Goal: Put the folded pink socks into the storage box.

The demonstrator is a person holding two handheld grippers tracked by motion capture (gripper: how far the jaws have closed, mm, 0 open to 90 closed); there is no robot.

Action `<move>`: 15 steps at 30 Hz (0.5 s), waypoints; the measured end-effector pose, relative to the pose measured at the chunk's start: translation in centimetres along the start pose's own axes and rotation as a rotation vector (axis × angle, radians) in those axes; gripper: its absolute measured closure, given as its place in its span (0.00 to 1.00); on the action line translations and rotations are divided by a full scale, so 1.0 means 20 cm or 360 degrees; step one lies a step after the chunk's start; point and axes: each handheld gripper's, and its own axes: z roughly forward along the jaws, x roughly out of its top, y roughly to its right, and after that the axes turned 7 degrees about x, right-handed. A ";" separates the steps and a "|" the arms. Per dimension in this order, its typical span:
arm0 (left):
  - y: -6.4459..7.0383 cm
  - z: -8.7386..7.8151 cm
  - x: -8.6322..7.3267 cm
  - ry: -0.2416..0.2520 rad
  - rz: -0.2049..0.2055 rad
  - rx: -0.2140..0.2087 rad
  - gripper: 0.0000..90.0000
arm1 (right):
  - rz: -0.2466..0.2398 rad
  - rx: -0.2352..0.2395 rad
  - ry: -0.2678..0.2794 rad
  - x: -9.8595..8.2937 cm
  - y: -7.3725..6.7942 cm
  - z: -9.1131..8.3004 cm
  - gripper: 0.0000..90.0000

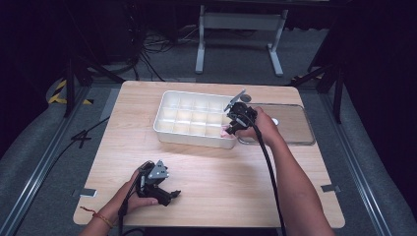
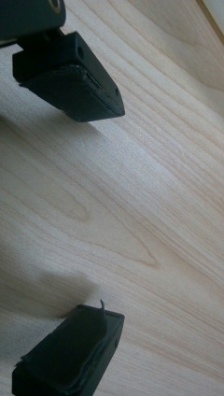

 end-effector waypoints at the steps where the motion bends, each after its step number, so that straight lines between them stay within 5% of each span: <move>1: 0.00 0.00 0.00 0.0000 0.0001 0.0000 0.05 | 0.0003 -0.0018 0.0042 0.01 0.00 -0.01 0.68; 4: 0.00 0.00 0.00 0.0000 0.0001 0.0000 0.04 | 0.0054 -0.0094 0.0137 0.03 0.00 -0.03 0.76; 8: 0.00 0.00 0.00 0.0000 0.0000 0.0000 0.04 | 0.0093 -0.0104 0.0189 0.03 -0.01 0.02 0.78; 15: 0.00 0.00 0.00 0.0000 0.0001 0.0000 0.04 | 0.0087 -0.0077 0.0044 0.03 -0.02 0.10 0.86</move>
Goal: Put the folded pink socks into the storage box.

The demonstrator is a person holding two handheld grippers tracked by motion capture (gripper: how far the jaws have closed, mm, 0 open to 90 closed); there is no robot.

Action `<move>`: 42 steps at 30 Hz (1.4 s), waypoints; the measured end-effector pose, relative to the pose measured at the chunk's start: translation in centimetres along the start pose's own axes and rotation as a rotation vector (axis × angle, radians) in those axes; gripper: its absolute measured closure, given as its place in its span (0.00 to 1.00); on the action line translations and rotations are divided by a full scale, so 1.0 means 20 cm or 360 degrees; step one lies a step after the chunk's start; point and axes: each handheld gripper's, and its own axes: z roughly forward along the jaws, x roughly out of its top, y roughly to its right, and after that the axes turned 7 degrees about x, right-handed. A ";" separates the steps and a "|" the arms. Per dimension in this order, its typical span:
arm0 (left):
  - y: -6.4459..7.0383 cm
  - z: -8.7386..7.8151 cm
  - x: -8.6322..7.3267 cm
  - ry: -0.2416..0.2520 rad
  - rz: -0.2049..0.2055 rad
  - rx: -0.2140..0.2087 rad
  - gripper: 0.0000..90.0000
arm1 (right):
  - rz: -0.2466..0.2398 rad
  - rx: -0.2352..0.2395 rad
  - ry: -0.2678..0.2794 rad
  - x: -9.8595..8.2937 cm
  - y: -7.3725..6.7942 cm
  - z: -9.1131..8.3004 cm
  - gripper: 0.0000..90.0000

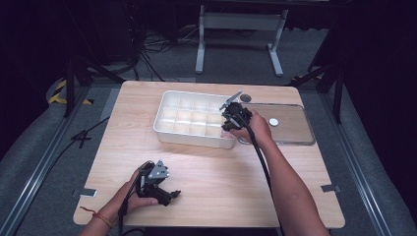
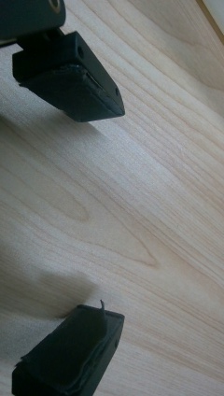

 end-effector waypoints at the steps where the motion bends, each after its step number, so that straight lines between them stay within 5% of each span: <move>1: 0.00 0.00 0.00 0.0000 0.0000 0.0000 0.04 | -0.0015 -0.0007 -0.0026 0.00 0.00 0.00 0.88; 4: 0.00 0.00 0.00 0.0001 0.0000 0.0001 0.05 | -0.0032 -0.0016 -0.0120 -0.02 0.00 0.02 0.90; 27: 0.00 0.00 0.00 -0.0003 0.0007 0.0002 0.04 | 0.0092 0.0067 -0.0103 -0.07 0.06 0.13 0.92; 33: 0.00 0.00 0.00 -0.0003 0.0007 0.0003 0.04 | 0.0126 0.0108 -0.0008 -0.09 0.06 0.10 0.91; 42: 0.00 0.00 0.00 -0.0005 0.0012 0.0000 0.04 | 0.0035 0.0098 0.0123 -0.13 0.01 0.00 0.85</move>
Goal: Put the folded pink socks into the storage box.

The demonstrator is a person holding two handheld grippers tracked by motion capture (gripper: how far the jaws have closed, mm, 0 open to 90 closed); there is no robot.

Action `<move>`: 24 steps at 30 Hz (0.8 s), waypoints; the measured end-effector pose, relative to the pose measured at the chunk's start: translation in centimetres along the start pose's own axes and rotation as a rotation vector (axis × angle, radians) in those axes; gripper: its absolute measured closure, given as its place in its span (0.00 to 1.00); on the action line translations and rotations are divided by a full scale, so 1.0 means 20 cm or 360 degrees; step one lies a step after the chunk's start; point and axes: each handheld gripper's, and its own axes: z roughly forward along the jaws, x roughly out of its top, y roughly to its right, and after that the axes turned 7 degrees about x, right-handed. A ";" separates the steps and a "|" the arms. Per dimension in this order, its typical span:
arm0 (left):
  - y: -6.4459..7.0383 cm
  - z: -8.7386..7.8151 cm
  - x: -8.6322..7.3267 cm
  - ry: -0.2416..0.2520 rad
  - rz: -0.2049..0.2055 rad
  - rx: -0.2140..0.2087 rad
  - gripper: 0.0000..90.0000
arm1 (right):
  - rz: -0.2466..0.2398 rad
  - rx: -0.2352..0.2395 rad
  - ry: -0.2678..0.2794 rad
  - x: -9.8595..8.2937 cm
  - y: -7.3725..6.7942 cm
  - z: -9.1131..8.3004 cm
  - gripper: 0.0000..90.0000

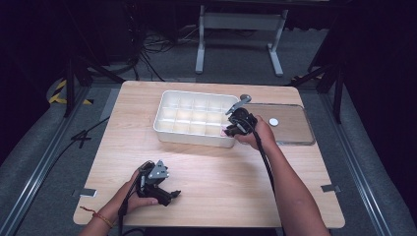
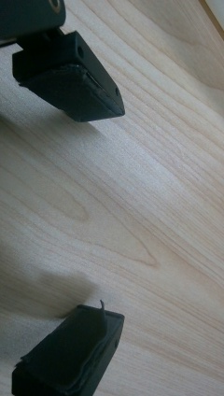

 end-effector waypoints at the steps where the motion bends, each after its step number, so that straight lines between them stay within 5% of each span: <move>1: 0.00 0.00 0.00 -0.0001 0.0000 0.0001 0.04 | -0.0044 -0.0052 0.0031 0.00 -0.03 -0.04 0.82; 11: 0.00 0.00 0.00 -0.0005 0.0005 0.0000 0.04 | -0.0132 -0.0090 0.0155 -0.05 -0.11 -0.19 0.77; 24: 0.00 0.00 0.00 -0.0004 0.0014 -0.0002 0.04 | -0.0197 -0.0171 0.0200 -0.18 -0.17 -0.33 0.68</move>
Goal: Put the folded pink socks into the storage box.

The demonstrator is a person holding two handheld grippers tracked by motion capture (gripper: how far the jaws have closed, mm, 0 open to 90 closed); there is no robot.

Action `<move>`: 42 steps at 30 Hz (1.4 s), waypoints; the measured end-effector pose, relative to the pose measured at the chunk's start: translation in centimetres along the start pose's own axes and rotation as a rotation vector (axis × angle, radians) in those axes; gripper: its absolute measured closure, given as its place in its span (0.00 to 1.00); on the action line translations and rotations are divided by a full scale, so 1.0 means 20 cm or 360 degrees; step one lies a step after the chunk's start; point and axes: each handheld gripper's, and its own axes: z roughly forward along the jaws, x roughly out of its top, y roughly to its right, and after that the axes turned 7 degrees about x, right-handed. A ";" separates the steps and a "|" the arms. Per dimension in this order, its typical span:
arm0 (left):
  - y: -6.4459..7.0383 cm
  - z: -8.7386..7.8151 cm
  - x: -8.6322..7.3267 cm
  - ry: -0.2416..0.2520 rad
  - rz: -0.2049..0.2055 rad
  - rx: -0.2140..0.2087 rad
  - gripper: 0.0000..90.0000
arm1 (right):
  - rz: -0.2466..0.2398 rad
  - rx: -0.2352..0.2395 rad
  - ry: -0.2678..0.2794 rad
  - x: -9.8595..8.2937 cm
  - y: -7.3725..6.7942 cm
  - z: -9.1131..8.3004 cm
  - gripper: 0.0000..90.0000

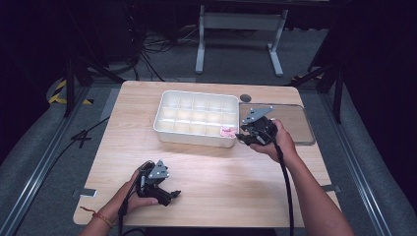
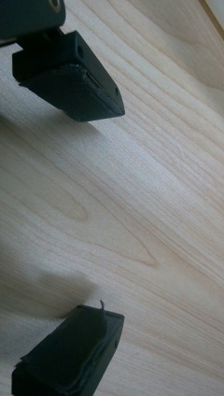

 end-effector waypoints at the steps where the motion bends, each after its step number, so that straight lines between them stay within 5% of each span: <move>1: 0.00 0.00 0.00 0.0000 0.0001 0.0000 0.04 | -0.0002 0.0001 0.0001 -0.01 0.00 -0.01 0.67; 32: 0.00 0.00 0.00 0.0001 -0.0002 0.0001 0.04 | -0.0074 -0.0114 -0.0017 -0.30 -0.12 -0.14 0.41; 42: 0.00 0.00 0.00 0.0002 -0.0001 0.0000 0.04 | -0.0041 -0.0130 -0.0020 -0.49 -0.15 -0.15 0.42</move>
